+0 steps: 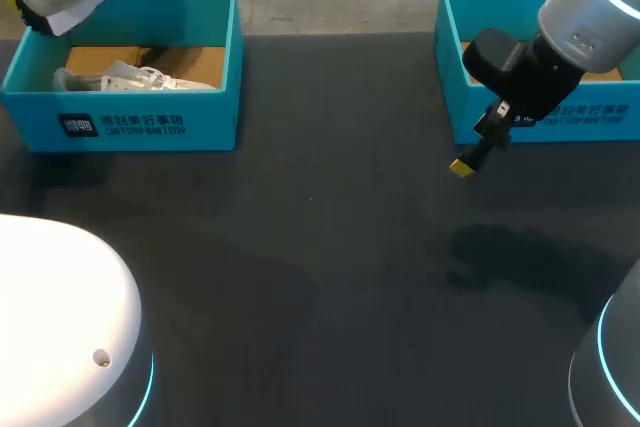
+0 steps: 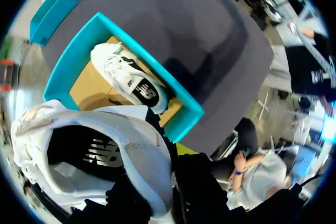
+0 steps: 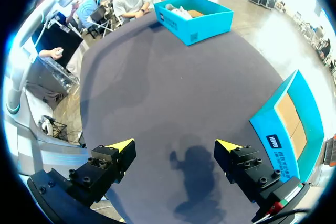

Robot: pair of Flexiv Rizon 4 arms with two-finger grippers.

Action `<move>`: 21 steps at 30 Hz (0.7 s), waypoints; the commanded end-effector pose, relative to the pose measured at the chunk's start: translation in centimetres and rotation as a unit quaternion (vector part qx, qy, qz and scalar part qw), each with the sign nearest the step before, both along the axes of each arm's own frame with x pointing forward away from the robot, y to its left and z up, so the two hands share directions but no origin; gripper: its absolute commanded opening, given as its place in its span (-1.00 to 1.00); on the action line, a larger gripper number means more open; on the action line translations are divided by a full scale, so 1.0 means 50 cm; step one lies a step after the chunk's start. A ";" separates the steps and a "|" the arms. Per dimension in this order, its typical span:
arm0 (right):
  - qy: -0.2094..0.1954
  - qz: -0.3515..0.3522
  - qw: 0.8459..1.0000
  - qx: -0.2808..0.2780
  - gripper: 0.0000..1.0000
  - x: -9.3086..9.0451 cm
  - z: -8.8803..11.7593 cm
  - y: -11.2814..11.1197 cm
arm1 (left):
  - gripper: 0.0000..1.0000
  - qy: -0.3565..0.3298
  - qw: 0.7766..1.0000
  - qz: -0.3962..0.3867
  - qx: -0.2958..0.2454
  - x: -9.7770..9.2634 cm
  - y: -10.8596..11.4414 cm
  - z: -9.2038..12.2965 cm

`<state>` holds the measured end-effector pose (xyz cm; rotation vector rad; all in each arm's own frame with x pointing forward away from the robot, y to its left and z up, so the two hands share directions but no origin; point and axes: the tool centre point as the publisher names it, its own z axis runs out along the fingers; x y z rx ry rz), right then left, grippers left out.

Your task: Take the shoe out of the shoebox, open the shoe tongue, remove and reinsert the insole, then place the shoe into the shoebox

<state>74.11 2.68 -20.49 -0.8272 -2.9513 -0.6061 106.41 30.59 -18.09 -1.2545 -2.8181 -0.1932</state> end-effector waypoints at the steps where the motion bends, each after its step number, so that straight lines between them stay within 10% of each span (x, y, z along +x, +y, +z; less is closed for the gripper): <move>1: 0.001 0.000 1.000 -0.001 1.00 0.001 -0.001 0.001 | -1.00 0.041 0.995 -0.086 0.008 0.036 0.021 0.011; 21: 0.001 0.000 1.000 -0.001 1.00 0.001 -0.001 0.001 | -1.00 0.019 0.921 -0.384 0.055 0.085 0.068 0.022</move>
